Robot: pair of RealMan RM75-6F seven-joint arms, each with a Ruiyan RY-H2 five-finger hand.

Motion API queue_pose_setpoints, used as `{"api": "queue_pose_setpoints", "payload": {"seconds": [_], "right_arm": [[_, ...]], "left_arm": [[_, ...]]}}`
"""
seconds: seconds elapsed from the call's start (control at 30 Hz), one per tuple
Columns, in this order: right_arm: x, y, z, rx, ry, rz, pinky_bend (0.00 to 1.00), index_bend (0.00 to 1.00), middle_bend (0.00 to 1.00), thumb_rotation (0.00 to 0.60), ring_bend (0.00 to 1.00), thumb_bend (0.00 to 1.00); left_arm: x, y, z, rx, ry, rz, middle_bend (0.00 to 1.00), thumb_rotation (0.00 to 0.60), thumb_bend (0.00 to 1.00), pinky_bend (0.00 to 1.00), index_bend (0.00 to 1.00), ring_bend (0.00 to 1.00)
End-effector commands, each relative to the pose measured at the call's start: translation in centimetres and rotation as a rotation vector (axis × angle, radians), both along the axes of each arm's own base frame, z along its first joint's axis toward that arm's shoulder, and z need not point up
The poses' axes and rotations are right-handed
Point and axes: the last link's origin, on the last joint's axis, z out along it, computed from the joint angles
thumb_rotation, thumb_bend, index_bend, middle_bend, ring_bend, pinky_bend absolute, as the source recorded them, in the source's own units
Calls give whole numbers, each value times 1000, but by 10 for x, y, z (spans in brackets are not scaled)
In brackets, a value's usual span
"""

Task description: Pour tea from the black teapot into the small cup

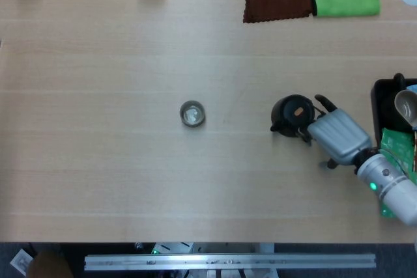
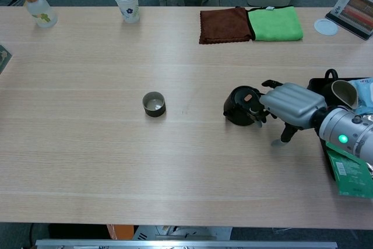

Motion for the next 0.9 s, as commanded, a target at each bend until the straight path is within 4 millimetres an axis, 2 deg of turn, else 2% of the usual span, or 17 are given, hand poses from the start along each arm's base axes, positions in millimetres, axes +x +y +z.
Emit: {"api": "queue_pose_setpoints", "payload": {"seconds": [0.03,0.17,0.37,0.57,0.9], "right_arm": [[7,-5,0,-7,-27,-5,0,618,633,600,665,0],[14,-13,-1,-11,-57,-16,0,734,718,600,744,0],[19,-20,-2,-4,-82,-46,0,840,796,600,832,0],[18,-29,2,-3,-110,-92,0,880,833,600,876,0],[17,-43,21,-41,-195,-149,1,923,866,600,911,0]], "left_arm": [[-1,0,1,2,0,3,191,600,201,164,155,196],[-2,-1,2,6,-1,7,191,600,201,164,155,196],[-3,-1,3,7,0,11,191,600,201,165,155,196],[-3,-1,4,4,-6,13,191,600,201,164,155,196],[2,0,2,0,-1,2,191,600,201,164,155,196]]}}
